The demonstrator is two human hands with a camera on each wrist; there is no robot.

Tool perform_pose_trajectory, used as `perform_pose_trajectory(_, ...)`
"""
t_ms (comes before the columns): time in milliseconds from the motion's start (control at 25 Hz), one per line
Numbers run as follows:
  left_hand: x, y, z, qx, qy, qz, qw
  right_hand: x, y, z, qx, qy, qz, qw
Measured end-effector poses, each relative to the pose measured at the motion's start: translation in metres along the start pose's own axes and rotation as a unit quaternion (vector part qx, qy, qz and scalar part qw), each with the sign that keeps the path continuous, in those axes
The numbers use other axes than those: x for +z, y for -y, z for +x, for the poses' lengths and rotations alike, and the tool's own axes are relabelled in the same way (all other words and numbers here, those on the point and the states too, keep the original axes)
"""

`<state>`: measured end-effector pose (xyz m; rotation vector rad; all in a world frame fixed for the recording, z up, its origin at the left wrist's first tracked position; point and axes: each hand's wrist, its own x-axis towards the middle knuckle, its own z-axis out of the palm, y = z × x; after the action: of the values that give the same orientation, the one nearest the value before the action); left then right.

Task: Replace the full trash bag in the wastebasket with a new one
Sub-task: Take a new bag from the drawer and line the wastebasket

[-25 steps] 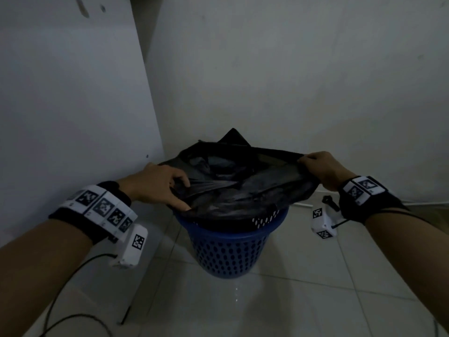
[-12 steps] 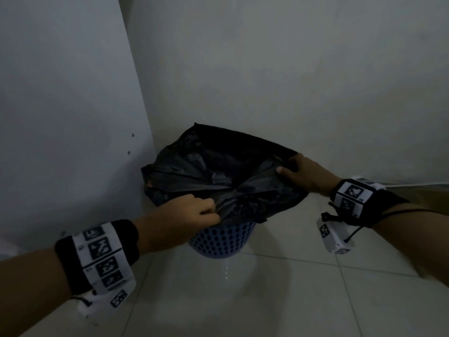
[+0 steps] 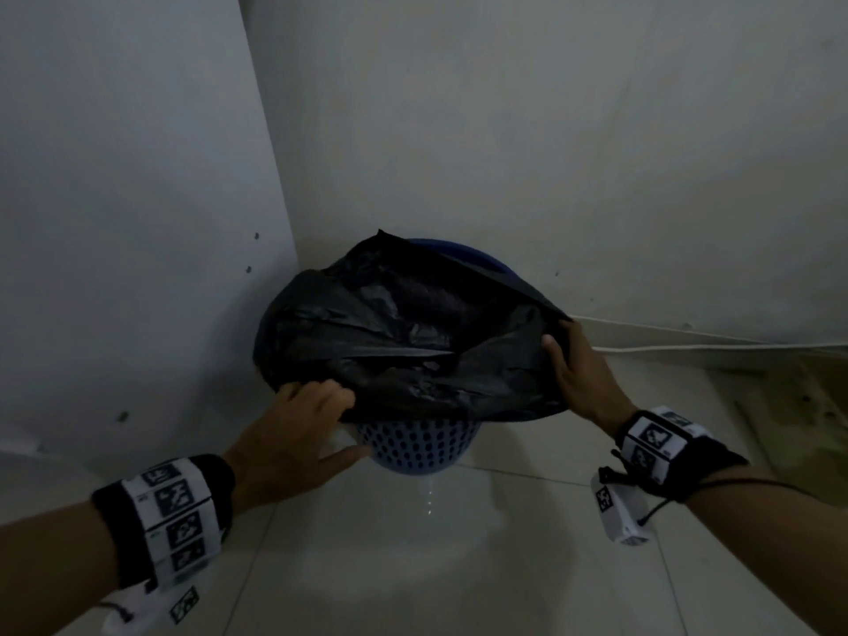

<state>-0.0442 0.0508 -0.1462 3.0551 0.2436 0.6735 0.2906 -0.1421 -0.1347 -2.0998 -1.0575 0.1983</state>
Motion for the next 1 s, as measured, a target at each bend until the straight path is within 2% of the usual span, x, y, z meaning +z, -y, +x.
perform_pose_trajectory(120,-0.008,-0.001,0.003,-0.126,-0.094,-0.084,0.984,0.009,-0.012,0.002,0.000,0.018,-0.032,0.999)
perform_pose_trajectory(200,-0.012,0.004,0.011,-0.221,-0.110,-0.149,0.957,0.012,-0.018,0.006,0.008,0.008,-0.041,0.999)
perform_pose_trajectory(280,-0.019,0.012,0.025,-0.311,-0.106,-0.242,0.913,0.012,-0.021,0.013,0.009,-0.057,-0.068,0.996)
perform_pose_trajectory(360,-0.021,0.022,0.039,-0.371,-0.094,-0.307,0.871,0.010,-0.017,0.018,-0.016,-0.152,-0.131,0.980)
perform_pose_trajectory(440,-0.018,0.026,0.047,-0.388,-0.067,-0.342,0.853,0.009,-0.009,0.021,-0.057,-0.203,-0.169,0.963)
perform_pose_trajectory(560,-0.008,0.022,0.052,-0.365,-0.036,-0.429,0.826,0.008,-0.008,0.024,-0.102,-0.157,-0.123,0.975)
perform_pose_trajectory(680,-0.001,0.027,0.056,-0.357,-0.053,-0.481,0.799,0.005,-0.031,0.030,0.009,-0.084,-0.044,0.995)
perform_pose_trajectory(720,0.002,0.031,0.056,-0.361,-0.073,-0.467,0.804,0.005,-0.038,0.031,0.037,-0.079,-0.029,0.996)
perform_pose_trajectory(760,0.003,0.033,0.054,-0.356,-0.101,-0.418,0.830,0.004,-0.039,0.029,0.043,-0.090,-0.021,0.995)
perform_pose_trajectory(800,0.004,0.032,0.049,-0.332,-0.128,-0.340,0.871,0.003,-0.036,0.025,0.023,-0.122,-0.029,0.992)
perform_pose_trajectory(840,0.004,0.028,0.043,-0.286,-0.147,-0.246,0.915,0.002,-0.031,0.019,-0.027,-0.163,-0.052,0.985)
perform_pose_trajectory(880,0.004,0.021,0.037,-0.207,-0.158,-0.152,0.953,0.001,-0.022,0.011,-0.097,-0.189,-0.083,0.974)
perform_pose_trajectory(920,0.003,0.014,0.032,-0.106,-0.155,-0.074,0.979,-0.001,-0.012,0.002,-0.179,-0.187,-0.115,0.959)
perform_pose_trajectory(960,0.004,0.010,0.028,-0.005,-0.143,-0.019,0.990,-0.001,-0.005,-0.007,-0.253,-0.161,-0.144,0.943)
perform_pose_trajectory(1000,0.005,0.007,0.026,0.073,-0.137,0.013,0.988,0.000,-0.001,-0.013,-0.309,-0.126,-0.167,0.928)
